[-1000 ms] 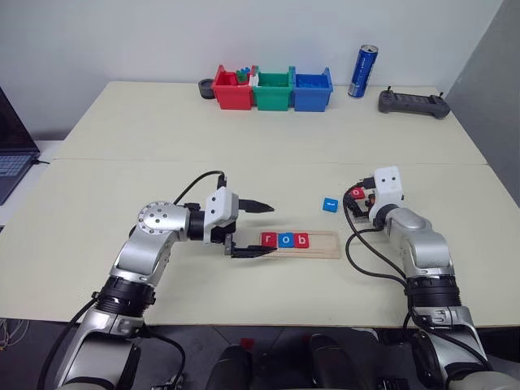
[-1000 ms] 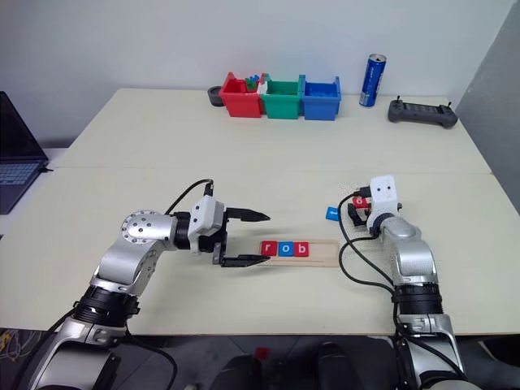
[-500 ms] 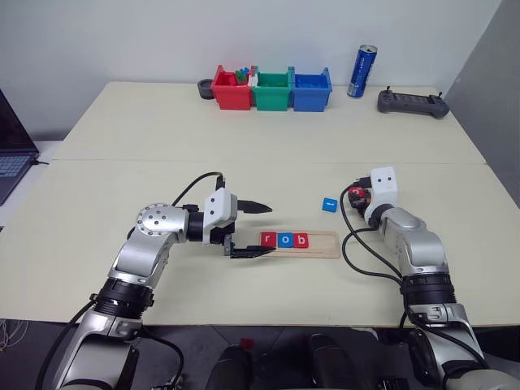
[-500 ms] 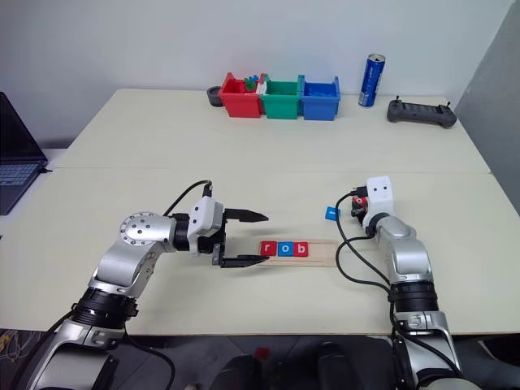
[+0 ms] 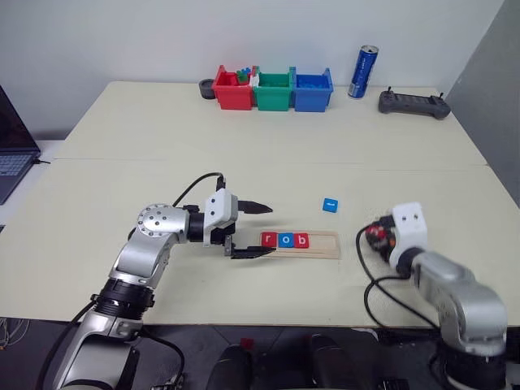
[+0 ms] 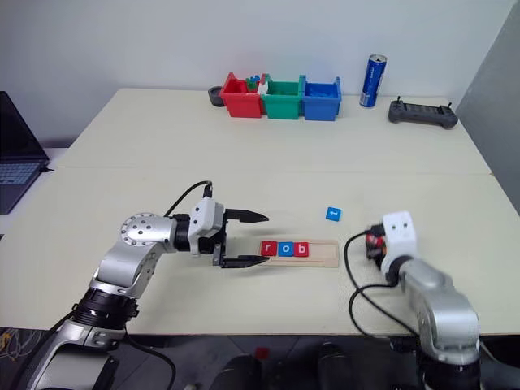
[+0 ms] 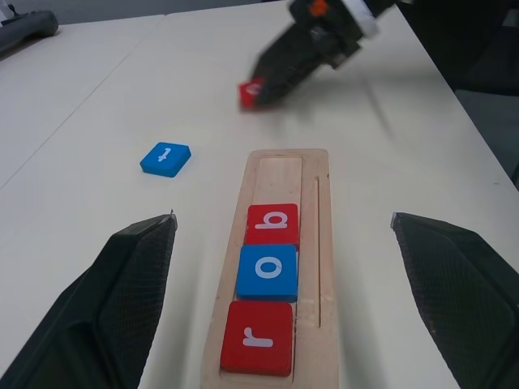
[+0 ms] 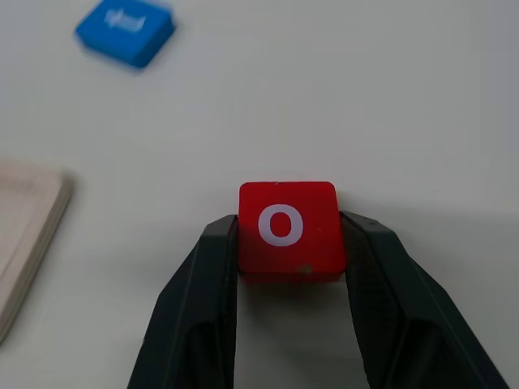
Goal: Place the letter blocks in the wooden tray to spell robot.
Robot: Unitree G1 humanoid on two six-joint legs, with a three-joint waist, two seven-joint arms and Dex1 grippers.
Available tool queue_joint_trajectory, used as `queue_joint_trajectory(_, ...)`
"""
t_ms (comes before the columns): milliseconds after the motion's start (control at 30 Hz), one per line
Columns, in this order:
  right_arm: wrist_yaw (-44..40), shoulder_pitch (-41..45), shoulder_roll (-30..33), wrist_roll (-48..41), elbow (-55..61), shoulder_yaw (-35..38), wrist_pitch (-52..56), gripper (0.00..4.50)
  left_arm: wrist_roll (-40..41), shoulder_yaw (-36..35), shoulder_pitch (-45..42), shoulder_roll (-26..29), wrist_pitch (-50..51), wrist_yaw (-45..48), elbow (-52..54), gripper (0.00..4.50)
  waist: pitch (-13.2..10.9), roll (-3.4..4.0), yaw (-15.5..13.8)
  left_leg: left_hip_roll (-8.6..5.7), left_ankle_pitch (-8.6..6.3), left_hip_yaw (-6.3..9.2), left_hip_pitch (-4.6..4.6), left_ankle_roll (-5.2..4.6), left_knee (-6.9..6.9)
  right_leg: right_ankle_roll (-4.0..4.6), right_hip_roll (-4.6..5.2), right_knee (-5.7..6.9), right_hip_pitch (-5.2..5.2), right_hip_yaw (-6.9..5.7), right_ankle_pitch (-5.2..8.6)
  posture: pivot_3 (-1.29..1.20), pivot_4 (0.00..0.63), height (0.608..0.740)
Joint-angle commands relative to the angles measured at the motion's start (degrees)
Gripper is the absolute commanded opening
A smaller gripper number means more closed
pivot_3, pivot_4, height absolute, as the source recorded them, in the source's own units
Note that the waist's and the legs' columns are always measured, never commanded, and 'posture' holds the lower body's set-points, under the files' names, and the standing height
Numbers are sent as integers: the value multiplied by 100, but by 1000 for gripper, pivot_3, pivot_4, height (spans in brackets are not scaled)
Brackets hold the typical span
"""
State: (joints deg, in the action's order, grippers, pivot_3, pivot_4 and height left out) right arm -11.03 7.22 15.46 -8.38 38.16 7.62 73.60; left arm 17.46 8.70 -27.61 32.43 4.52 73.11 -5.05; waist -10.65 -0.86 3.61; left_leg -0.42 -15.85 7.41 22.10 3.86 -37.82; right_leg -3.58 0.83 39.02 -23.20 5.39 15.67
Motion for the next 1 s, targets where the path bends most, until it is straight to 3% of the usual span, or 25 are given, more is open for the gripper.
queue_joint_trajectory(33, 194, -153, -176, -41, 563, -93, 498, 1451, 8, -20, -75, -4, -71, 4, 58, 4500, 1, -1, -2, 1, 0, 1, -4, 0, -1, 0, 0, 0, 4, -1, 0, 0, 150, 740)
queue_joint_trajectory(133, 284, -234, -142, 51, 457, -216, 492, 1451, -17, 6, -148, -30, -99, 48, -41, 4500, 1, -1, -6, 0, 0, 1, -4, 0, 0, 0, 0, -2, 4, -2, 0, 0, 150, 740)
queue_joint_trajectory(433, 213, 3, 11, -28, 583, 91, 322, 4483, -51, 3, -151, -56, -169, 103, -116, 4500, 1, -2, -3, 1, 0, 0, -6, 0, 1, 0, -1, -2, 4, -2, 0, 0, 150, 740)
queue_joint_trajectory(633, -184, 1238, 444, -311, 535, 205, 501, 4483, -77, -28, -198, -64, -239, 135, -235, 4500, 0, -1, 5, 1, 0, -3, -5, 0, 0, 0, -1, -2, 2, 0, 0, 0, 150, 740)
queue_joint_trajectory(767, -1226, 1949, 1013, -933, -89, 292, -166, 4483, -118, -9, -329, -102, -318, 173, -405, 4500, -1, -2, -18, 0, 0, 3, -3, 0, 3, 0, -1, -5, 3, -8, 0, 0, 150, 740)
queue_joint_trajectory(900, -3554, 1343, 2356, -1062, -815, -100, -2896, 4483, -129, 18, -403, -148, -378, 216, -506, 4500, -2, -5, -83, -8, -1, 6, 10, -1, 4, -1, 10, -19, 4, -18, 1, 0, 150, 740)
queue_joint_trajectory(1000, -4726, 862, 3051, -725, -1916, -397, -4874, 4483, -128, 47, -422, -184, -394, 243, -523, 4500, -5, -10, -76, -10, -2, 8, 26, -2, 0, -4, 16, -36, 5, -27, 2, 0, 150, 740)
